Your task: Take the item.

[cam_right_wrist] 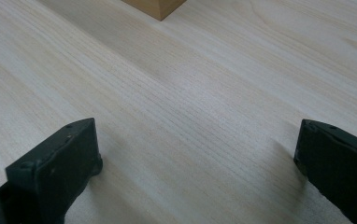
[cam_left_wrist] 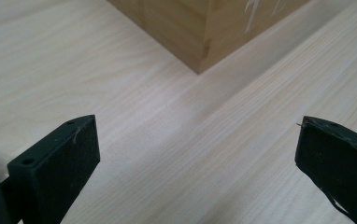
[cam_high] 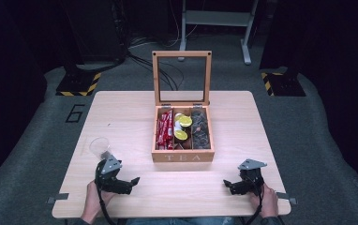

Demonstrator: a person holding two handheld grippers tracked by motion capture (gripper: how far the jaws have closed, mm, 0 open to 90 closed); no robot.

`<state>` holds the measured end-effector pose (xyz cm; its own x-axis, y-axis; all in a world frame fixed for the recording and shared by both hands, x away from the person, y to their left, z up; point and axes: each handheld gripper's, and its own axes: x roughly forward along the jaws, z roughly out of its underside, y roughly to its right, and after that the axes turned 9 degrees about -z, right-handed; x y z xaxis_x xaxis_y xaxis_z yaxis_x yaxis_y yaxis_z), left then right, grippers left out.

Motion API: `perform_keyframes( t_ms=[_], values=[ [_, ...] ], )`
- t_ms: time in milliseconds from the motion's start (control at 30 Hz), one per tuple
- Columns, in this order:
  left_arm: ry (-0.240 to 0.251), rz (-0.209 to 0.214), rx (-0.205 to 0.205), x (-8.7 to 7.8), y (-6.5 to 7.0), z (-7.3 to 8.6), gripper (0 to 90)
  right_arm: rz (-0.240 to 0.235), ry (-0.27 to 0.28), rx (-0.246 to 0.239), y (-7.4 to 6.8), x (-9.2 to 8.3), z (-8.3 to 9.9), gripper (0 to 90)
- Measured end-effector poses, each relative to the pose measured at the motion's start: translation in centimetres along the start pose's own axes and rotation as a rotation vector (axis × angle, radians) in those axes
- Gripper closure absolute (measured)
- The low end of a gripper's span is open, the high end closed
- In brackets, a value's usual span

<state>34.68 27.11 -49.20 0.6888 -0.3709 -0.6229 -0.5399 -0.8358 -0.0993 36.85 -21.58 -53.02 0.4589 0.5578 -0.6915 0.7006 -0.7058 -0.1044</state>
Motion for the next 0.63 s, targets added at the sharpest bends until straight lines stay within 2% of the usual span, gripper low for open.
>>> perform_keyframes(
  t_ms=[67,133,167,267,367,567,633],
  values=[
    [-0.027,-0.007,-0.002,1.0,0.1,0.4,0.0,0.000,0.000,0.000,0.0,0.0,0.0,0.0],
    [-0.030,-0.010,-0.018,1.7,0.0,0.9,0.0,0.000,0.000,0.000,0.0,0.0,0.0,0.0],
    [-0.044,-0.009,-0.010,1.9,-0.1,1.0,0.0,0.000,0.000,0.000,0.0,0.0,0.0,0.0],
    [-0.053,-0.026,-0.005,2.4,-0.1,1.3,0.0,0.000,0.001,0.000,0.0,0.0,0.0,0.0],
    [-0.071,-0.015,0.001,3.0,0.0,1.7,0.0,0.000,0.000,0.000,0.0,0.0,0.0,0.0],
    [-0.092,-0.023,0.017,3.6,0.2,2.1,0.0,0.000,0.001,0.000,0.0,0.0,0.0,0.0],
    [-0.092,-0.023,0.009,3.6,0.2,2.1,0.0,0.000,0.000,0.000,0.0,0.0,0.0,0.0]
  ],
)
